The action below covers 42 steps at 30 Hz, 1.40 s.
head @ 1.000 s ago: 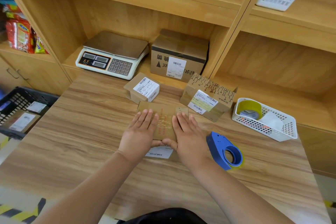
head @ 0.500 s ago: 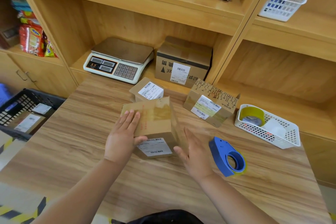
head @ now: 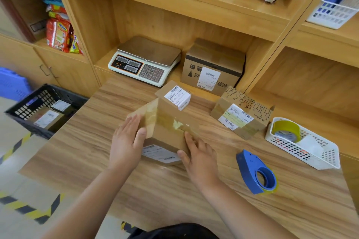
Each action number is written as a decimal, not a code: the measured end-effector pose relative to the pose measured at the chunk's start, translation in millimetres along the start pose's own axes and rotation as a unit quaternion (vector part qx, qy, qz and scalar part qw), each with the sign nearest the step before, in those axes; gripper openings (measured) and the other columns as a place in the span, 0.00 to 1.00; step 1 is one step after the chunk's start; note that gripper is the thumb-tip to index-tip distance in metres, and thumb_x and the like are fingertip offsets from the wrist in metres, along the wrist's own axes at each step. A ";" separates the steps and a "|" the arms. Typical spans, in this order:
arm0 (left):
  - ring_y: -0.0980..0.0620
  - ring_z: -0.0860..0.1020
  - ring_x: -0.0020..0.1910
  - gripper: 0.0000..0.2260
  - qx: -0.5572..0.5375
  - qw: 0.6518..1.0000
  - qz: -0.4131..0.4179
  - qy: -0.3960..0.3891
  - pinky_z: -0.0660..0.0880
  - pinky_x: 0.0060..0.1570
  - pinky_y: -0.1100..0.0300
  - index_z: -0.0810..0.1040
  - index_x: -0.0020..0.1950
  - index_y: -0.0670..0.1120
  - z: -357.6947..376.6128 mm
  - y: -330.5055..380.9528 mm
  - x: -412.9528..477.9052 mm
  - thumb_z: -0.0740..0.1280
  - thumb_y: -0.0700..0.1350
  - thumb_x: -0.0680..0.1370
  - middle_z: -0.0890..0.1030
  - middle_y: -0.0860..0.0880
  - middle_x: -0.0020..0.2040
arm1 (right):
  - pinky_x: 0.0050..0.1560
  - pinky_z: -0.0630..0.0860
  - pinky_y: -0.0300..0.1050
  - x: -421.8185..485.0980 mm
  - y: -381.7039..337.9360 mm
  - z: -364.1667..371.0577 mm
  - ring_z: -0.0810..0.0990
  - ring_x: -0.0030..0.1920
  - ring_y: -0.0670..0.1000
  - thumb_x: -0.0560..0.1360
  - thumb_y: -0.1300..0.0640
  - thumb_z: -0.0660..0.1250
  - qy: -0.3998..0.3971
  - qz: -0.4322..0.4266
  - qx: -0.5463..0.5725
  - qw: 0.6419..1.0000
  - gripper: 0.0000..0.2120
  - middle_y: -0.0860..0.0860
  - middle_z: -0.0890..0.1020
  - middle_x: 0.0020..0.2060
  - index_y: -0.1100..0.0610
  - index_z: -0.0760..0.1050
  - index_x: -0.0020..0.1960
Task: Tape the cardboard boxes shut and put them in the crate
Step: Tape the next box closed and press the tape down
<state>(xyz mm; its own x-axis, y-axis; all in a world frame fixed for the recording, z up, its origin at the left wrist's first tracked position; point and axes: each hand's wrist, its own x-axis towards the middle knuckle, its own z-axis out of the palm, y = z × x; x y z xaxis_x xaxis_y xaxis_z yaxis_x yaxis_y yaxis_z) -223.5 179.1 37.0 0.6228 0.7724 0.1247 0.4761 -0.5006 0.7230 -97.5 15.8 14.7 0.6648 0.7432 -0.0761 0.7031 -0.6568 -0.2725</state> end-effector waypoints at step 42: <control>0.45 0.70 0.69 0.29 0.361 0.876 0.252 -0.196 0.58 0.67 0.45 0.72 0.69 0.48 -4.8 -65.6 34.8 0.37 0.55 0.83 0.73 0.47 0.69 | 0.46 0.72 0.49 36.6 -66.5 28.3 0.73 0.46 0.54 0.56 0.35 0.75 0.139 -0.141 -0.195 0.961 0.46 0.50 0.76 0.48 0.50 0.69 0.70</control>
<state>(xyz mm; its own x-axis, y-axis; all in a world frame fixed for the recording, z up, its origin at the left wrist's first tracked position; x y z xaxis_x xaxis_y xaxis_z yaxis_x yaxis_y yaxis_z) -236.1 240.7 -2.8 0.9648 0.2599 -0.0400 0.2603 -0.9655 0.0067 -127.1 90.3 2.8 0.4376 0.8714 0.2219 0.8701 -0.4726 0.1401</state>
